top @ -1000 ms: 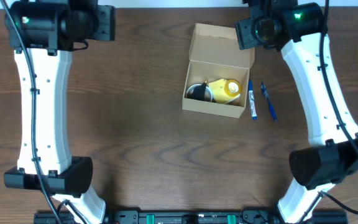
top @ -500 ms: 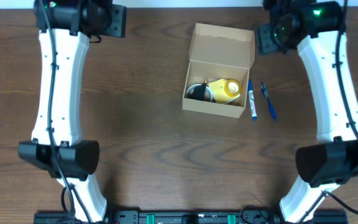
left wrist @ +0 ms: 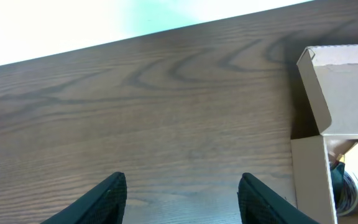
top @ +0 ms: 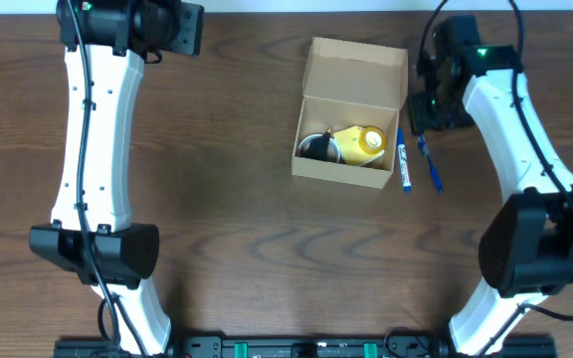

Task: Pack container
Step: 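Move the right gripper down to the blue pen beside the box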

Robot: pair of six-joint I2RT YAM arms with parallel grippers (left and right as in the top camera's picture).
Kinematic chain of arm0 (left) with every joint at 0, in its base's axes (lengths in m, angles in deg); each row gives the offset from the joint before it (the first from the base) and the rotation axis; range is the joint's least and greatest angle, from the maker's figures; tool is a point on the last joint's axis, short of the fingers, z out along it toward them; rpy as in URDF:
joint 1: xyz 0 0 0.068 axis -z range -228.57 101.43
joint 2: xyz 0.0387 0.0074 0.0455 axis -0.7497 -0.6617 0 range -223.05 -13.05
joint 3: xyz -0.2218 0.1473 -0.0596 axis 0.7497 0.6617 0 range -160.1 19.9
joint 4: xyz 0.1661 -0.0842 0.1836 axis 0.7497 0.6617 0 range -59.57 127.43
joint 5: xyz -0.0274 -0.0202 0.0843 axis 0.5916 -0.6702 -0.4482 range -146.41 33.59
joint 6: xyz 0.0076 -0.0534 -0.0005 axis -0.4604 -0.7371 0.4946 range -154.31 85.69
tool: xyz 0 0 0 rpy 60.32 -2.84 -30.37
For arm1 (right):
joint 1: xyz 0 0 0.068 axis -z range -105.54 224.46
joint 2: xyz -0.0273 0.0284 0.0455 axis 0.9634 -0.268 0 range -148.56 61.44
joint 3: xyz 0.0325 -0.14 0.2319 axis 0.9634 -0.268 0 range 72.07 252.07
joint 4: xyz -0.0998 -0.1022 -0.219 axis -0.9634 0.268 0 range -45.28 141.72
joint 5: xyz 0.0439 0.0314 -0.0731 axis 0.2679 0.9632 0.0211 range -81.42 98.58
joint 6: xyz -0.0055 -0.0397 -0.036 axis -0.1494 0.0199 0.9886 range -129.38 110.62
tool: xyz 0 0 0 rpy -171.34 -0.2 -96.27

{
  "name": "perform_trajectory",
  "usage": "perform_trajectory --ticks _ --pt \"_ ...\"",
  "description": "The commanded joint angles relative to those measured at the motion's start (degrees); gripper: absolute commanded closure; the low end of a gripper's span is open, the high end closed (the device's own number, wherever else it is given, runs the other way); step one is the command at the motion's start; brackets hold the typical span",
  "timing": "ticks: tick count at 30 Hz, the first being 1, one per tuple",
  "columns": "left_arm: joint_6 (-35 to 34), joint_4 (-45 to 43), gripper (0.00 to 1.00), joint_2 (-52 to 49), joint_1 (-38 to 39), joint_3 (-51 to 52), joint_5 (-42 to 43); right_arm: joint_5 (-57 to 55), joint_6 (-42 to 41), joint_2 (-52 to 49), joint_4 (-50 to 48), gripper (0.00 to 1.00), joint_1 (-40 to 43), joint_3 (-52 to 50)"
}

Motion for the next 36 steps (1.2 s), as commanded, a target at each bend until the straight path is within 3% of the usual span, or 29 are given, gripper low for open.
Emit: perform_trajectory --ticks 1,13,18,32,36 --pt "1.0 0.2 0.42 0.9 0.2 -0.5 -0.4 0.5 -0.3 0.0 -0.3 0.37 0.1 -0.9" --pt "1.0 0.6 0.42 0.9 0.1 -0.5 -3.5 -0.2 -2.7 0.0 -4.8 0.39 3.8 -3.4" --pt "1.0 -1.0 0.42 0.9 0.1 -0.5 -7.3 1.2 -2.3 0.0 -7.4 0.39 6.1 -7.6" --pt "1.0 -1.5 0.41 0.9 0.1 -0.5 -7.5 4.8 0.3 0.0 -15.6 0.41 5.1 -20.0" --pt "1.0 -1.4 0.41 0.9 0.1 -0.5 -7.5 4.8 0.4 0.0 -18.0 0.47 5.1 -22.9"
